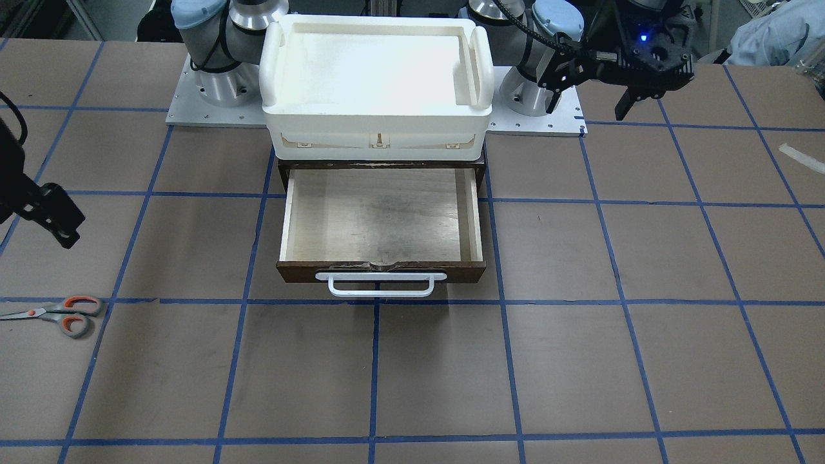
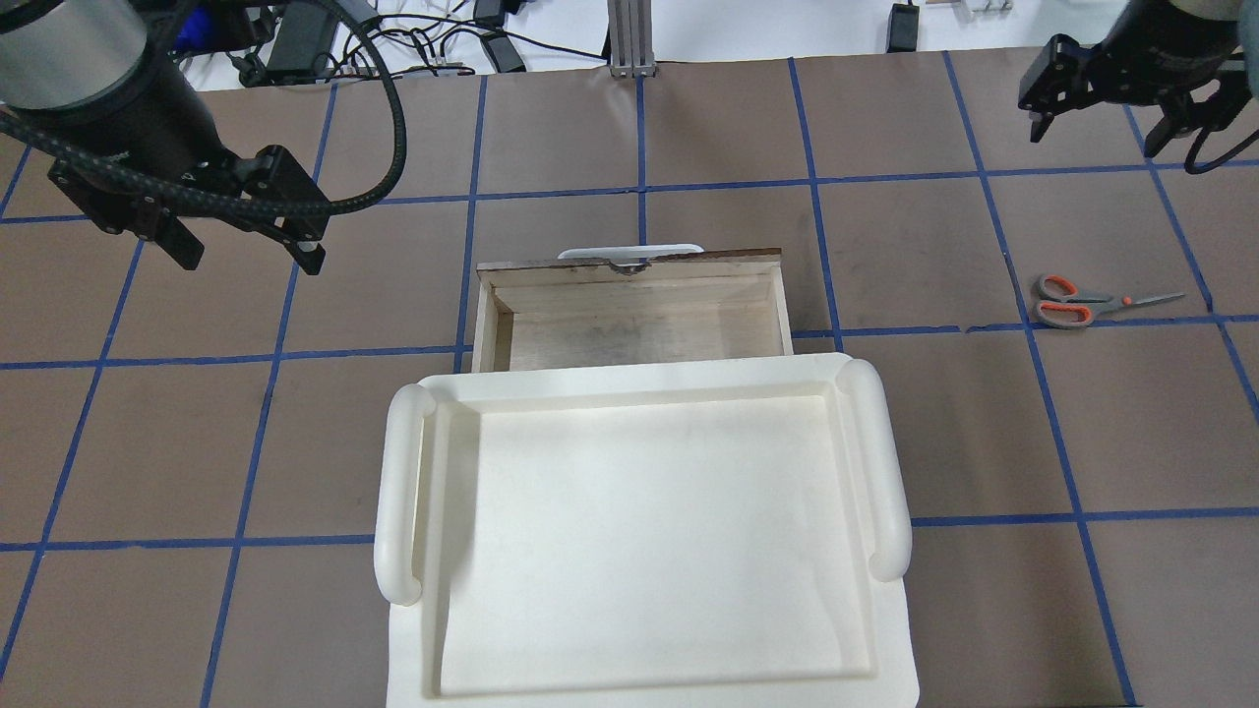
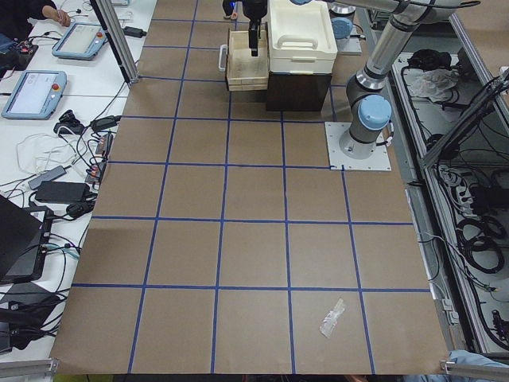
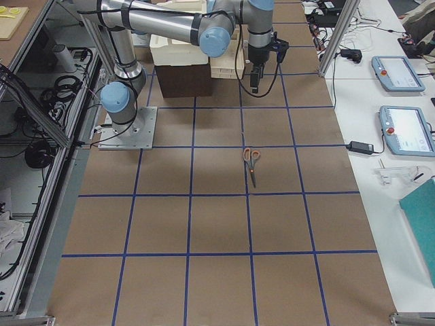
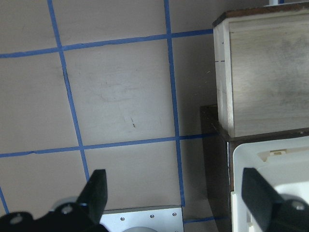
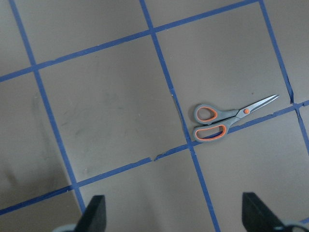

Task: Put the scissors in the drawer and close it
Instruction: 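Move the right gripper outward toward the grey-and-orange scissors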

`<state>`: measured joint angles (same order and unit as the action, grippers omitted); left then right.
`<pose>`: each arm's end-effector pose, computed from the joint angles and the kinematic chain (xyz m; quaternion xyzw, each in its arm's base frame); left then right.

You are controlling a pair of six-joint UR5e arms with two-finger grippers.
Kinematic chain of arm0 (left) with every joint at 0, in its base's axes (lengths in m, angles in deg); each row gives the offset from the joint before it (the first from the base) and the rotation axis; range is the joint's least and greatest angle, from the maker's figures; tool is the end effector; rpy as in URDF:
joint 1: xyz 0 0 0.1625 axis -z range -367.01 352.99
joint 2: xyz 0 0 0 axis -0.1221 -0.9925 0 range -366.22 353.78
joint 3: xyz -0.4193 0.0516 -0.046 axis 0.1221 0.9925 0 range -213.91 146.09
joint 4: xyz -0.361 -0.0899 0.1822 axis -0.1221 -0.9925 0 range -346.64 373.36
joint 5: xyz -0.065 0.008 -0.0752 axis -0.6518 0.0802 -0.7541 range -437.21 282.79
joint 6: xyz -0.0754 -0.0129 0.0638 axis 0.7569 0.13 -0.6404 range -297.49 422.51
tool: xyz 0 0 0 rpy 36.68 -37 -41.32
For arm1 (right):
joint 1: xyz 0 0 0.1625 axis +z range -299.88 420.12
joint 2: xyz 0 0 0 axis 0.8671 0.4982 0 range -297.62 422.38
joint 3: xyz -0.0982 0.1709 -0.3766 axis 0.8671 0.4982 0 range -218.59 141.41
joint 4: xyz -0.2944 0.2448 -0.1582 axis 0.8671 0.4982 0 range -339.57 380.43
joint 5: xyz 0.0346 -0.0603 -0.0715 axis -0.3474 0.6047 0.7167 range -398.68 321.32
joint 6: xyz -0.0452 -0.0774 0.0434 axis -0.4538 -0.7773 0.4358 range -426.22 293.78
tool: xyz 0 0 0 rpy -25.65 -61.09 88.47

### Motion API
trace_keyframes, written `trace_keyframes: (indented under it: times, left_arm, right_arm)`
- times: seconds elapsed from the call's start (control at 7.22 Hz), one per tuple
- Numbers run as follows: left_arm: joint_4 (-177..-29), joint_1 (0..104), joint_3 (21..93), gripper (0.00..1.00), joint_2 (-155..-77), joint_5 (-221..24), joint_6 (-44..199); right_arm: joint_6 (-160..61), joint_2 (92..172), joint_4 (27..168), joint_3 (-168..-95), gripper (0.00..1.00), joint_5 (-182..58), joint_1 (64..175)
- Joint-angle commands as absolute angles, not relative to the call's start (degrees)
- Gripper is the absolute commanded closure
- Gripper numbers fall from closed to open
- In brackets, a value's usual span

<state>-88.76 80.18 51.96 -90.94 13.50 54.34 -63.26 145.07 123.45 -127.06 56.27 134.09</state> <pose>-0.1102 -0.4487 0.5456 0.0469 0.9986 0.0242 0.0038 -0.0335 -0.5686 0.4588 -0.1672 -0.9830 0.0578 0.0500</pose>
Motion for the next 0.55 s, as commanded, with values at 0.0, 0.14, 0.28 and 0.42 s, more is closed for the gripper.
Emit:
trace_keyframes:
  times: [0.0,0.14,0.28,0.42]
  left_arm:
    - [-88.8,80.2,52.0,0.0,-90.9,13.5,54.3]
    - [-88.8,80.2,52.0,0.0,-90.9,13.6,54.3]
    - [-88.8,80.2,52.0,0.0,-90.9,13.5,54.3]
    - [-88.8,80.2,52.0,0.0,-90.9,13.6,54.3]
  right_arm:
    - [-64.8,140.5,124.8,-127.2,0.0,55.9,126.8]
    - [-64.8,136.3,132.1,-127.2,0.0,55.7,124.7]
    - [-64.5,133.7,134.0,-127.2,0.0,55.4,123.0]
    - [-62.5,132.1,134.8,-127.2,0.0,51.6,120.7]
